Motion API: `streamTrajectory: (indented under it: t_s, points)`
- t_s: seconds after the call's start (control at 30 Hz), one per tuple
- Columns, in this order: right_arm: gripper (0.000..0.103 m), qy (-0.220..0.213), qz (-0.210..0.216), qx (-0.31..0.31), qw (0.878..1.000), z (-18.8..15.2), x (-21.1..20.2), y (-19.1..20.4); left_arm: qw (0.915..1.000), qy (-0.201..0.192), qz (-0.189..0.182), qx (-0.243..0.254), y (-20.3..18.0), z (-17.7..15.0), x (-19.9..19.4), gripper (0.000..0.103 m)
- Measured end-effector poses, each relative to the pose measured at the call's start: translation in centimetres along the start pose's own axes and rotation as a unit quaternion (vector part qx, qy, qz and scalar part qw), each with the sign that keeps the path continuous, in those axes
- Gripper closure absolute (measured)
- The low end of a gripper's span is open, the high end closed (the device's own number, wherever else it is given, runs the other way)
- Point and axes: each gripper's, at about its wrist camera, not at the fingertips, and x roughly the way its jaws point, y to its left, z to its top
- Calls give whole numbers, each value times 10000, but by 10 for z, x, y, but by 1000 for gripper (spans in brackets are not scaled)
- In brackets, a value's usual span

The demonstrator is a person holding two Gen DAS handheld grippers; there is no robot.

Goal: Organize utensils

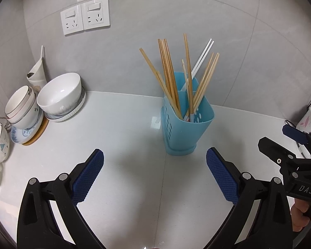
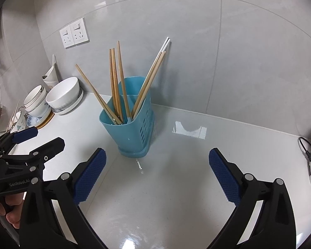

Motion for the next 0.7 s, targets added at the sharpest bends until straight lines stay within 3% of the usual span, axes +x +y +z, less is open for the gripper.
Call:
streamTrajectory:
  t_s: [0.7]
  points:
    - [8,10,-164,12,9999,2,-1,-1,9999,58,50,77,-2,3,4,6]
